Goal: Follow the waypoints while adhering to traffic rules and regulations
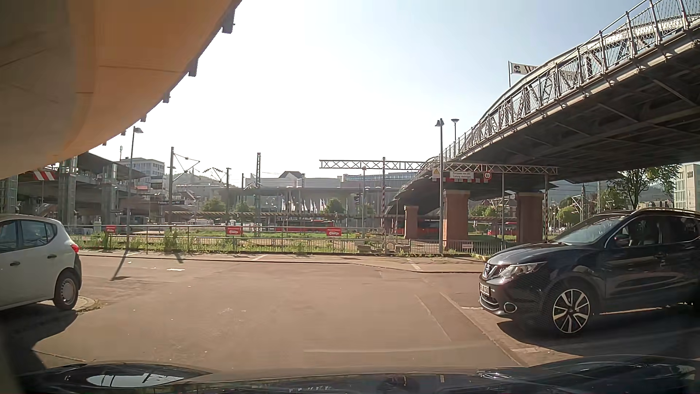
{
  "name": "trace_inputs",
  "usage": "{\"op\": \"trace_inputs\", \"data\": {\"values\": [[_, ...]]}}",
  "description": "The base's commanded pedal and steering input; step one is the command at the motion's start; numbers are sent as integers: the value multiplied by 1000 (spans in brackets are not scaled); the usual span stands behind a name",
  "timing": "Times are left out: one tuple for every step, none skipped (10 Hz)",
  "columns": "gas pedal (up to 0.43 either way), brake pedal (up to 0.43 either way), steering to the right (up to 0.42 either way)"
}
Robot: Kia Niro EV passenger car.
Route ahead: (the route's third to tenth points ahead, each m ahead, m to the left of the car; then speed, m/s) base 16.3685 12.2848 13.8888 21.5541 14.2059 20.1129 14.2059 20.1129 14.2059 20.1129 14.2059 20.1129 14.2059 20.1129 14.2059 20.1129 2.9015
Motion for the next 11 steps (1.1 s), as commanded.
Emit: {"op": "trace_inputs", "data": {"values": [[0, 0, -10], [0, 0, -10], [0, 0, -10], [0, 30, -11], [0, 85, -14], [0, 116, -17], [0, 134, -19], [0, 146, -19], [0, 152, -19], [0, 171, -19], [0, 171, -20]]}}
